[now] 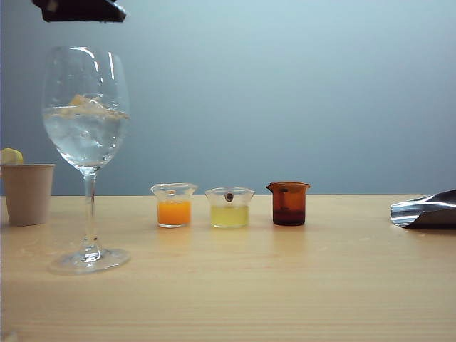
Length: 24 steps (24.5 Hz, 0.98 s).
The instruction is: Pick up the first measuring cup from the left, pour the coconut rum inside into the goblet, and finally put the measuring cup back in its original place.
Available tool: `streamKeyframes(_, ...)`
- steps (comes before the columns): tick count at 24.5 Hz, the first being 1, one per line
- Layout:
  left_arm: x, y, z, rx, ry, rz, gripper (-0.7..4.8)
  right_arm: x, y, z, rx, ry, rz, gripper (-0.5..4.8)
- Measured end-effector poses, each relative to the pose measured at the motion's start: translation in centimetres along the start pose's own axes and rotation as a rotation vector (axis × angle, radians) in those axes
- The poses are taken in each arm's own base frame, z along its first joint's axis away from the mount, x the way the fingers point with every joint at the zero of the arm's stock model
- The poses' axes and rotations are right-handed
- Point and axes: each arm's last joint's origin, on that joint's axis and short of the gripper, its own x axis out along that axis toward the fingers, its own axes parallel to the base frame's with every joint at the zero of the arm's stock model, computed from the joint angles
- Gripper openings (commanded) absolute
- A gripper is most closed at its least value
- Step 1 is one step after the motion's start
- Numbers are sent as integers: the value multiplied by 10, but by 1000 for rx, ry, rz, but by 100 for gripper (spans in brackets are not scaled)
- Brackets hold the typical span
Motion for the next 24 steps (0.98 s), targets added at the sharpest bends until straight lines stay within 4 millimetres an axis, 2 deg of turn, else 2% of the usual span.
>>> streamKeyframes(4, 11, 7, -23, -252, 89, 74, 66, 0, 0, 4, 11, -38, -4, -6)
streamKeyframes(13, 17, 34, -68, -517, 69, 293, 66, 0, 0, 4, 13, -38, -4, -6)
streamKeyframes(19, 33, 30, -102, -691, 41, 271, 66, 7, -1, -1, 16, -14, -2, -6)
streamKeyframes(24, 50, 23, -119, -771, -30, 252, 66, 19, -2, -8, 21, 20, 1, -6)
